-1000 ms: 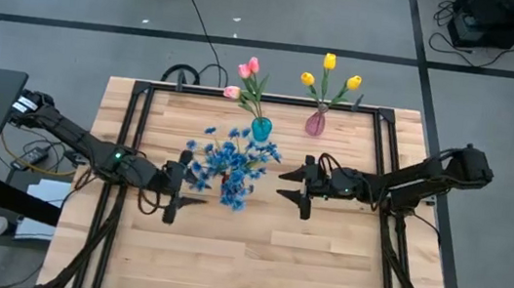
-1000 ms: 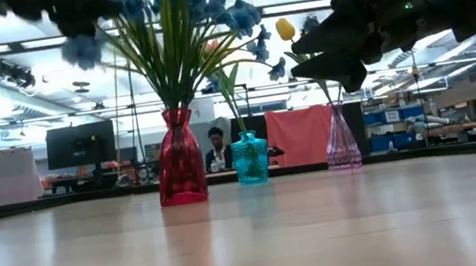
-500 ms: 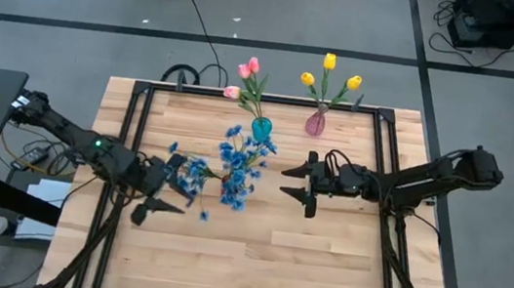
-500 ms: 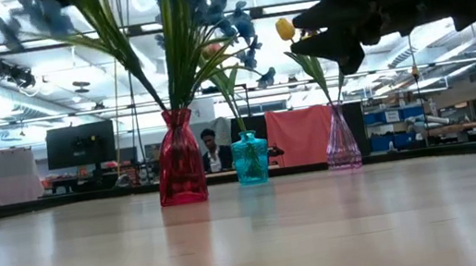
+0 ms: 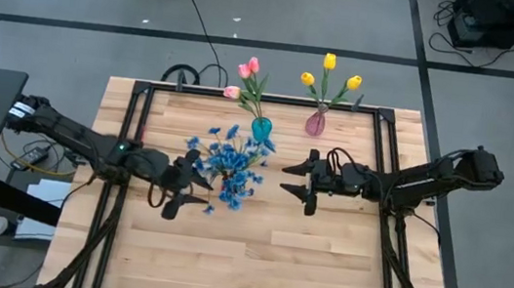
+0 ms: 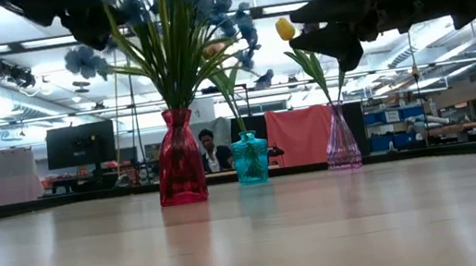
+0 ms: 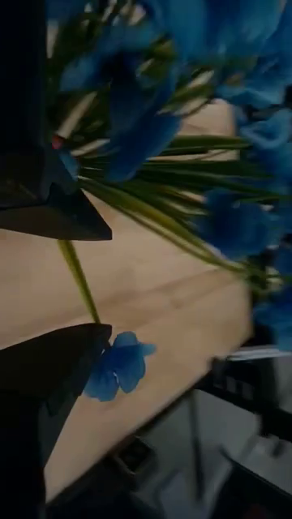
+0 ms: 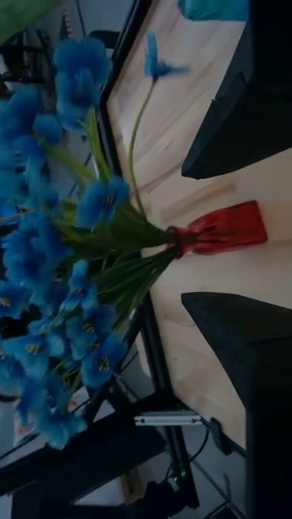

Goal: Sort flowers into vase by color
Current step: Put the blue flower into the red vase, then return to Home Position

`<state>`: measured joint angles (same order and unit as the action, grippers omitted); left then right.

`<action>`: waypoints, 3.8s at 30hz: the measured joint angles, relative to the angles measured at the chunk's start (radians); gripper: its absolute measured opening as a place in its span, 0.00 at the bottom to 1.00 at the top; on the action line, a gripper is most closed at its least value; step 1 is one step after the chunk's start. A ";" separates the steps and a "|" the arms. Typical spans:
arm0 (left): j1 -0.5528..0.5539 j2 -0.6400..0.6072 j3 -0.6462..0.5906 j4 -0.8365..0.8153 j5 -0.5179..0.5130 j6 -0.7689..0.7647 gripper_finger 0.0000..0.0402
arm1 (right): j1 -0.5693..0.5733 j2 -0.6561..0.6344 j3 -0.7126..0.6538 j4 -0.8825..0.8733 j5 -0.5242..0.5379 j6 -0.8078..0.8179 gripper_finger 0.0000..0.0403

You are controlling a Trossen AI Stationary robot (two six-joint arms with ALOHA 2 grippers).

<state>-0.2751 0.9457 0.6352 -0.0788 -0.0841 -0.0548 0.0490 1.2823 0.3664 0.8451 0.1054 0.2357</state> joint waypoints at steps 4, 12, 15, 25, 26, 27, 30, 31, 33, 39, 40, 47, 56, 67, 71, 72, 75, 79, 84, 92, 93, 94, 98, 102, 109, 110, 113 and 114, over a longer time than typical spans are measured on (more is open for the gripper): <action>0.007 0.014 0.048 -0.155 -0.039 0.025 0.46 | 0.000 0.000 0.000 -0.019 0.014 -0.001 0.62; 0.007 0.015 0.188 -0.435 -0.075 0.016 0.46 | 0.000 0.000 0.000 -0.032 0.025 -0.001 0.62; 0.006 0.020 0.230 -0.513 -0.075 0.022 0.44 | 0.000 0.000 0.000 -0.031 0.025 -0.001 0.62; 0.006 0.020 0.245 -0.549 -0.060 0.027 0.22 | 0.000 0.000 0.000 -0.033 0.025 -0.003 0.62; 0.006 0.020 0.245 -0.549 -0.048 0.027 0.19 | 0.000 0.000 0.000 -0.033 0.025 -0.003 0.62; 0.006 0.020 0.245 -0.549 -0.033 0.027 0.17 | 0.000 0.000 0.000 -0.033 0.025 -0.003 0.62; 0.006 0.020 0.245 -0.549 0.000 0.027 0.10 | 0.000 0.001 0.000 -0.034 0.025 -0.003 0.62; 0.006 0.019 0.245 -0.550 0.019 0.026 0.08 | 0.000 0.001 0.000 -0.034 0.025 -0.003 0.62; 0.006 0.015 0.245 -0.550 0.068 0.025 0.05 | 0.000 0.001 0.000 -0.034 0.025 -0.003 0.62; 0.007 0.001 0.295 -0.640 0.086 0.018 0.02 | 0.000 0.001 0.000 -0.032 0.025 -0.003 0.62; 0.007 -0.003 0.303 -0.649 0.070 0.018 0.03 | 0.000 0.001 0.000 -0.031 0.025 -0.003 0.62; 0.007 -0.085 0.325 -0.675 -0.027 0.024 0.05 | 0.004 0.001 0.000 -0.030 0.000 -0.004 0.62; 0.007 -0.273 0.326 -0.599 -0.146 0.034 0.05 | -0.010 -0.127 0.000 -0.044 -0.073 -0.098 0.62; 0.007 -0.418 0.231 -0.473 -0.214 0.087 0.05 | -0.085 -0.415 0.000 -0.317 -0.072 -0.138 0.62; 0.007 -0.492 0.157 -0.393 -0.252 0.111 0.02 | -0.097 -0.486 0.000 -0.388 -0.072 -0.136 0.62; 0.007 -0.514 0.140 -0.367 -0.258 0.121 0.01 | -0.098 -0.502 0.000 -0.407 -0.071 -0.136 0.62; 0.007 -0.585 0.085 -0.295 -0.278 0.126 0.02 | -0.098 -0.547 0.000 -0.445 -0.056 -0.136 0.62; 0.007 -0.669 0.007 -0.247 -0.285 0.110 0.02 | -0.098 -0.627 0.000 -0.518 0.003 -0.147 0.62; 0.007 -0.745 -0.085 -0.218 -0.292 0.050 0.02 | -0.098 -0.756 0.000 -0.602 0.059 -0.164 0.62; 0.007 -0.809 -0.210 -0.104 -0.293 0.050 0.02 | -0.098 -0.916 -0.007 -0.764 0.105 -0.160 0.62; 0.007 -0.813 -0.222 -0.094 -0.293 0.054 0.02 | -0.098 -0.927 -0.020 -0.766 0.107 -0.155 0.62; 0.007 -0.817 -0.233 -0.084 -0.293 0.058 0.02 | -0.098 -0.940 -0.036 -0.767 0.107 -0.152 0.62; 0.007 -0.824 -0.298 0.000 -0.293 0.071 0.02 | -0.098 -0.994 -0.118 -0.747 0.119 -0.133 0.62; 0.007 -0.824 -0.350 0.079 -0.292 0.079 0.02 | -0.098 -1.072 -0.202 -0.722 0.153 -0.130 0.62; 0.007 -0.824 -0.378 0.106 -0.265 0.108 0.02 | -0.098 -1.211 -0.284 -0.695 0.148 -0.132 0.62; 0.007 -0.824 -0.391 0.125 -0.256 0.121 0.02 | -0.098 -1.226 -0.298 -0.696 0.147 -0.133 0.62; 0.007 -0.824 -0.459 0.230 -0.208 0.147 0.02 | -0.098 -1.257 -0.337 -0.680 0.169 -0.115 0.62; 0.007 -0.824 -0.485 0.277 -0.194 0.154 0.02 | -0.098 -1.263 -0.352 -0.656 0.176 -0.103 0.62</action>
<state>-0.2684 0.1219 0.1502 0.1982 -0.2782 0.0987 -0.0494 0.0191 0.0140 0.1892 0.2810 0.1325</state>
